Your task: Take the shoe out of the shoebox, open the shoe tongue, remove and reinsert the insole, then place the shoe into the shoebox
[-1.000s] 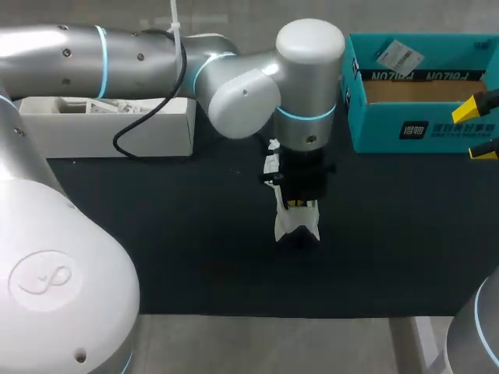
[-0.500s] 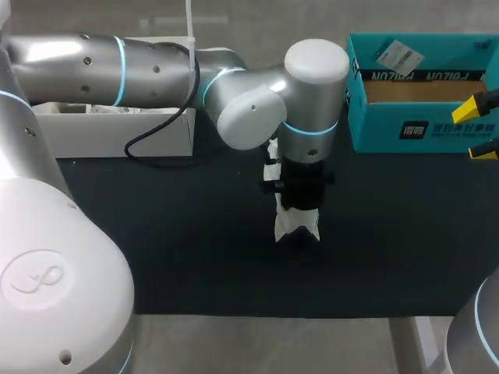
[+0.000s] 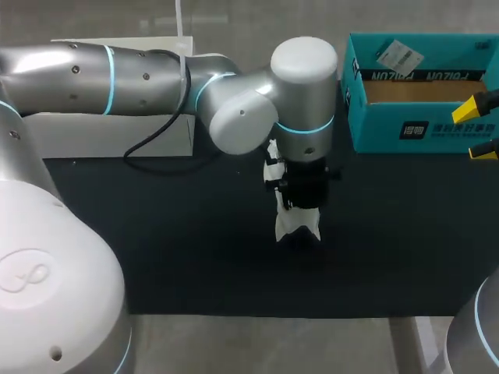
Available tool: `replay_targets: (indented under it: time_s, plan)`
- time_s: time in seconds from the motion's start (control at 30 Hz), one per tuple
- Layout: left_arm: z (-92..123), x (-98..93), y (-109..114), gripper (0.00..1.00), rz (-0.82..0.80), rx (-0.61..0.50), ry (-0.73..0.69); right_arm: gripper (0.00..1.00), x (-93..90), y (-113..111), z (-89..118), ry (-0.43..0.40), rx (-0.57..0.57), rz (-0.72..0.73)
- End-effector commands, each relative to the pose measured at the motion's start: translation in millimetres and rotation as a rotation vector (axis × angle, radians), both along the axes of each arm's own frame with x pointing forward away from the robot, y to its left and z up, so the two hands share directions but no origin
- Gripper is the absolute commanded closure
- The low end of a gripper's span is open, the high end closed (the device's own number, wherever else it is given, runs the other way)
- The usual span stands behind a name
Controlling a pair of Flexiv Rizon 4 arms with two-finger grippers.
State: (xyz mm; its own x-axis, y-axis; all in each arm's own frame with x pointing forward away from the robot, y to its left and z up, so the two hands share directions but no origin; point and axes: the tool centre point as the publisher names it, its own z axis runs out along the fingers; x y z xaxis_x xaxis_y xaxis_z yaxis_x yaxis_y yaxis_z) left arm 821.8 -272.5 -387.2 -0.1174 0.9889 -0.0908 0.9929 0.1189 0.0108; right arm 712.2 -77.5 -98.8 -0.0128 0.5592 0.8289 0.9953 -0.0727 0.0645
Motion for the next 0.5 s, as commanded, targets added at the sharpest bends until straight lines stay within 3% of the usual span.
replay_targets:
  time_s: [0.03, 0.23, 0.5]
  plan:
    - [10.2, -6.4, 4.1, 1.00, -0.042, 0.010, 0.006, 0.00, -0.5, 0.2, -0.4, 0.000, -0.002, -0.002]
    - [-8.5, -11.6, 1.3, 1.00, -0.049, 0.006, 0.032, 0.00, -0.5, 0.2, -0.4, 0.000, -0.002, -0.002]
    - [-29.6, -3.9, -0.2, 1.00, -0.026, 0.012, 0.053, 0.00, -0.5, 0.2, -0.4, 0.000, -0.002, -0.002]
